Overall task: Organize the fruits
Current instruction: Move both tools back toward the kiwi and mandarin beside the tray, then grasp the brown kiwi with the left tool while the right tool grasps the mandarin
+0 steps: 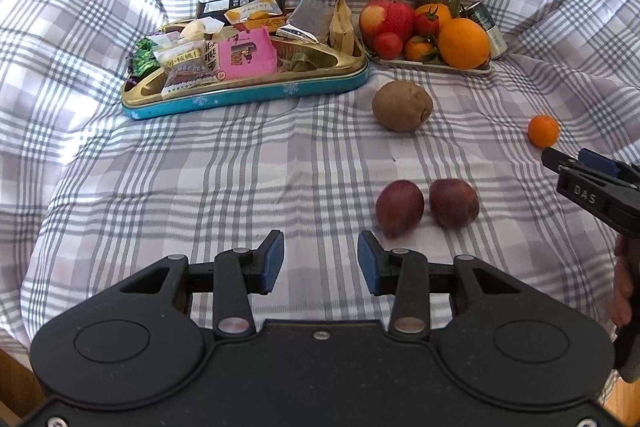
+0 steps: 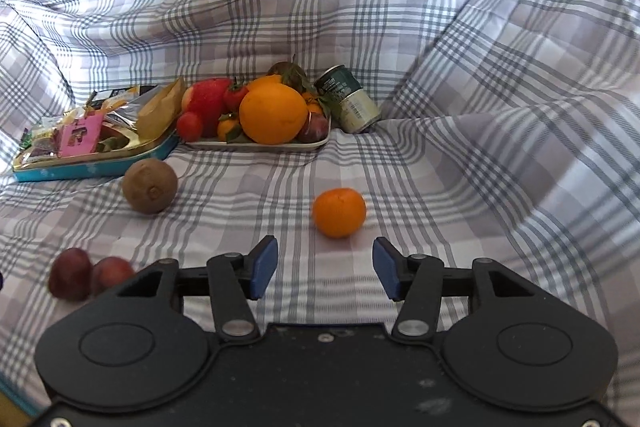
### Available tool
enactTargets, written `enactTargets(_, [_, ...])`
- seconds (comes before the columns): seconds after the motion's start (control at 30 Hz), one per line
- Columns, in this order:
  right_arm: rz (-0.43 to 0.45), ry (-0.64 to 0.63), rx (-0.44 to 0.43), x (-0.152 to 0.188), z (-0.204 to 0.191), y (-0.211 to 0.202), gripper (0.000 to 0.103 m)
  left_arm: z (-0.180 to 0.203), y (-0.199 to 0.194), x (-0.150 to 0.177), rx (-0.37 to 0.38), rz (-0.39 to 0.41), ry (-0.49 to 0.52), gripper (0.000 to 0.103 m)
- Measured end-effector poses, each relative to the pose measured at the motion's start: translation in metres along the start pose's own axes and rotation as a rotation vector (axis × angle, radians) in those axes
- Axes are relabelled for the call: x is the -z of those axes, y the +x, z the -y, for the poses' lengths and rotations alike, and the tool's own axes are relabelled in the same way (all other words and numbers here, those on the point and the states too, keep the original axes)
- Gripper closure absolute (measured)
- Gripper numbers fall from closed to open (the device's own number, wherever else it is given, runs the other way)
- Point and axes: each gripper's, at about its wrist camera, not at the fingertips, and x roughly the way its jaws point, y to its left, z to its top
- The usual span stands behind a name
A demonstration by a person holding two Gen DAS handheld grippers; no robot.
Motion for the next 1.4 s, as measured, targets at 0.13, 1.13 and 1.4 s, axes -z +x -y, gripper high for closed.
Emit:
enactTargets(0.13, [-0.003, -0.003, 0.012, -0.005, 0.001, 0.020, 0.048, 0.002, 0.006, -0.008, 0.016, 0.018, 0.010, 0.054])
enactTargets(1.13, [-0.065, -0.015, 0.061, -0.017, 0.003, 0.071, 0.045, 0.034, 0.055, -0.059, 0.142, 0.118, 0.139, 0.054])
enactTargets(1.4, [-0.066, -0.025, 0.068, -0.017, 0.002, 0.072, 0.045, 0.042, 0.062, -0.065, 0.160, 0.160, 0.198, 0.054])
